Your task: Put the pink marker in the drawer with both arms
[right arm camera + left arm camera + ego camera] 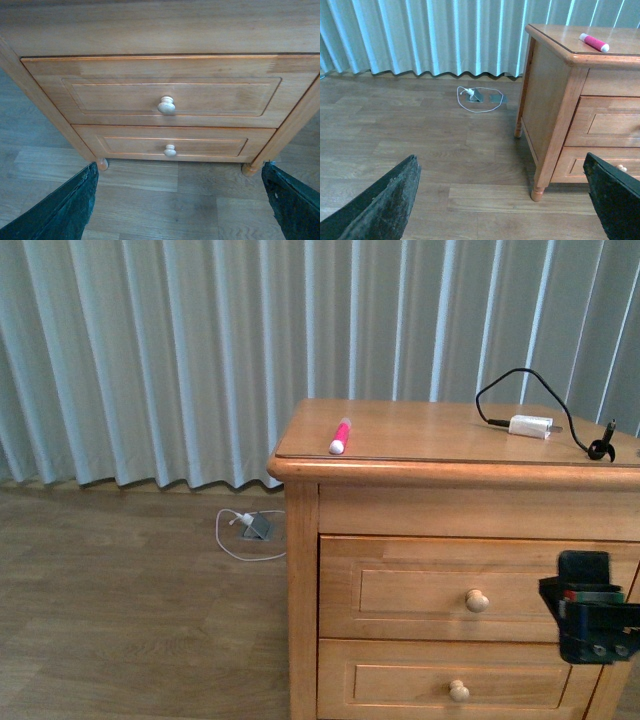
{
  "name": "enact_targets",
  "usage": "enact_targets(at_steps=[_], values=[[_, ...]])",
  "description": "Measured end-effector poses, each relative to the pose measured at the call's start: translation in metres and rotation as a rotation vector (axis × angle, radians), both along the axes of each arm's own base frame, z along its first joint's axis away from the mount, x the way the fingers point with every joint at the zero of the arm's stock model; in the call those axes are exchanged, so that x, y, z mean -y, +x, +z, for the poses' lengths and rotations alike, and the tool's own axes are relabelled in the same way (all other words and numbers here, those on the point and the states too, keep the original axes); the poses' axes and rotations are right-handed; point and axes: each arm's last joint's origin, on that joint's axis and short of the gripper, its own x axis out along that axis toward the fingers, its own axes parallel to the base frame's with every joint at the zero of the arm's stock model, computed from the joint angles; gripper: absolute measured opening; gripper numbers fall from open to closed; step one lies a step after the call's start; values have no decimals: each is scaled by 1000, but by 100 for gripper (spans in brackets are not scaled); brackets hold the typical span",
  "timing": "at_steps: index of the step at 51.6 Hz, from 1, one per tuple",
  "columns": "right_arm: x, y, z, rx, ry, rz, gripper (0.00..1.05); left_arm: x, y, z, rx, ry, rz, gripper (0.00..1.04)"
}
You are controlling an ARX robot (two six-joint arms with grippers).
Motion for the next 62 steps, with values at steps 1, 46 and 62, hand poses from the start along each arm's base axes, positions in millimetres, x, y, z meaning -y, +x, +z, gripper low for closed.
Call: enact_targets(at_steps=[1, 46, 62], values=[[-2, 5, -2, -3, -4, 0, 96, 0, 0, 0, 0, 0, 0, 99], [-39, 144, -82, -45, -78, -28, 96, 0, 0, 0, 0, 0, 0, 99], [-39, 151, -92, -62, -89, -33, 96, 0, 0, 0, 0, 0, 0, 99]])
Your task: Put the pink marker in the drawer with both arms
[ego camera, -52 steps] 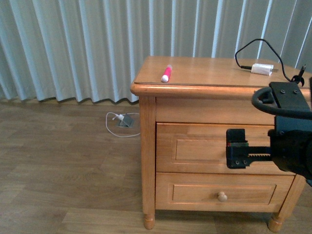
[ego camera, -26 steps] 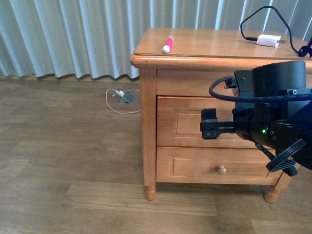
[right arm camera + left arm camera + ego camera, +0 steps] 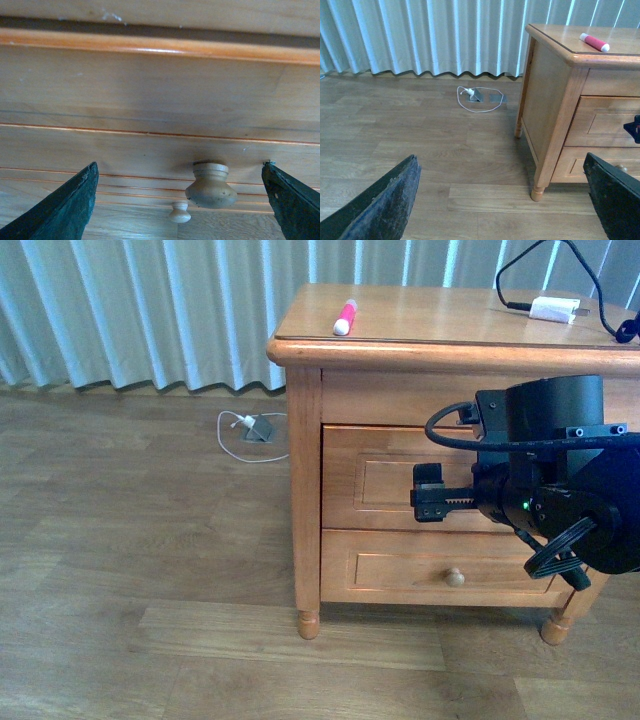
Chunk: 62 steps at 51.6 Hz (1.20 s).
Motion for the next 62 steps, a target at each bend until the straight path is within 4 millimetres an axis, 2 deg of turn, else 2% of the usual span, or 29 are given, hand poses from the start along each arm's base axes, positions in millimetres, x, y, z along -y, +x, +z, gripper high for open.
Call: enact_targets(at_steps=[56, 58, 62], values=[[6, 3, -8, -35, -43, -25, 96, 0, 0, 0, 0, 0, 0, 99], [6, 4, -8, -34, -43, -29, 94, 0, 0, 0, 0, 0, 0, 99], [6, 4, -7, -32, -44, -31, 82, 0, 0, 0, 0, 0, 0, 99]])
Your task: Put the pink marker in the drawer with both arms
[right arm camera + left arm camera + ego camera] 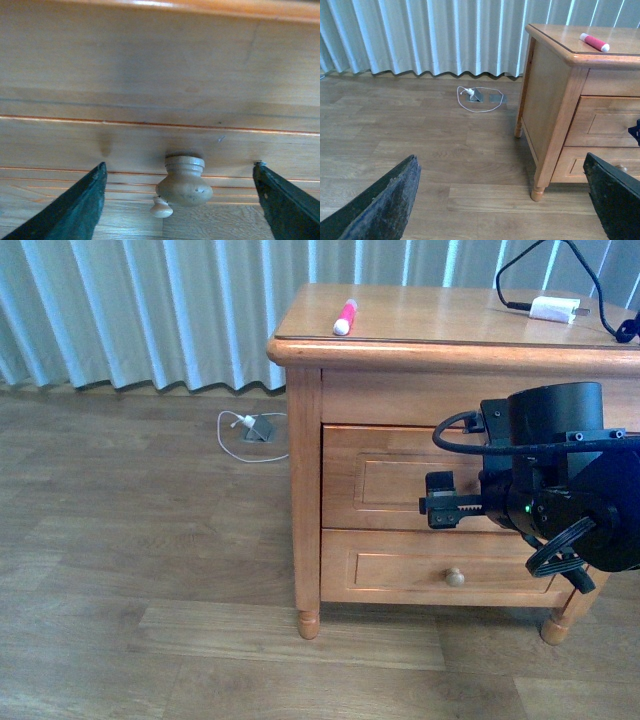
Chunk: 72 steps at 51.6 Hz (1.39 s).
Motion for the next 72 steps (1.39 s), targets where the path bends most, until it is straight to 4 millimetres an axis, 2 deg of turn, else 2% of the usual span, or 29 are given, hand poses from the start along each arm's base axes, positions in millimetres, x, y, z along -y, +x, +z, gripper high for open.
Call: enact_targets(at_steps=[16, 21, 36, 44, 58, 72], values=[[1, 2, -3, -5, -2, -5, 36, 0, 0, 0, 0, 0, 0, 99], [2, 2, -3, -9, -2, -5, 24, 0, 0, 0, 0, 0, 0, 99], [1, 1, -4, -18, 28, -11, 24, 0, 0, 0, 0, 0, 0, 99], [3, -6, 0, -22, 73, -14, 23, 0, 0, 0, 0, 0, 0, 99], [9, -49, 3, -74, 151, -17, 23, 0, 0, 0, 0, 0, 0, 99], [20, -117, 7, -137, 225, 6, 23, 0, 0, 0, 0, 0, 0, 99]])
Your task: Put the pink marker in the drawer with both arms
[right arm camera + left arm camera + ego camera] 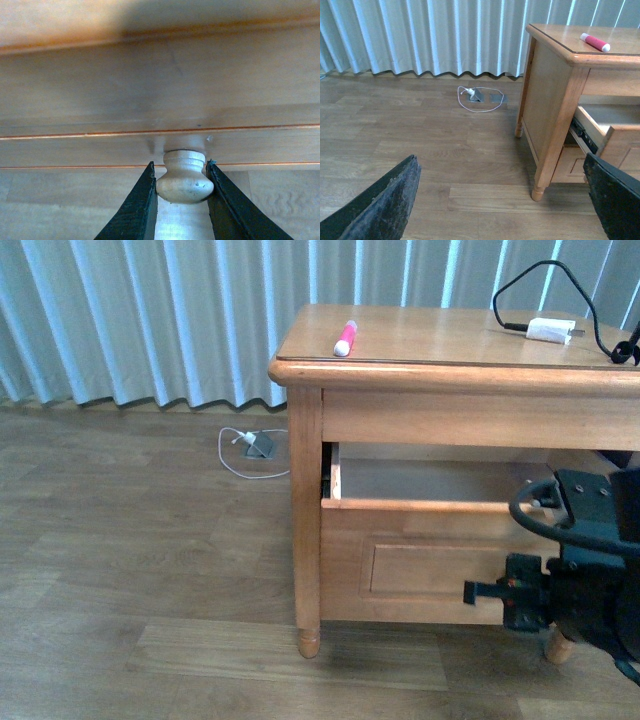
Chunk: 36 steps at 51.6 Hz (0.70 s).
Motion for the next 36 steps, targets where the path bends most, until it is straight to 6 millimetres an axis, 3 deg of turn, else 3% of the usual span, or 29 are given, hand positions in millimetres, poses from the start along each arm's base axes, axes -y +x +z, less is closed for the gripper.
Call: enact_targets(at_steps=[8, 32, 36], values=[[6, -44, 2, -34, 21, 31, 25, 0, 0, 0, 0, 0, 0, 99], [12, -96, 44, 5, 80, 65, 98, 0, 0, 0, 0, 0, 0, 99], [16, -108, 57, 11, 97, 75, 96, 0, 0, 0, 0, 0, 0, 99]])
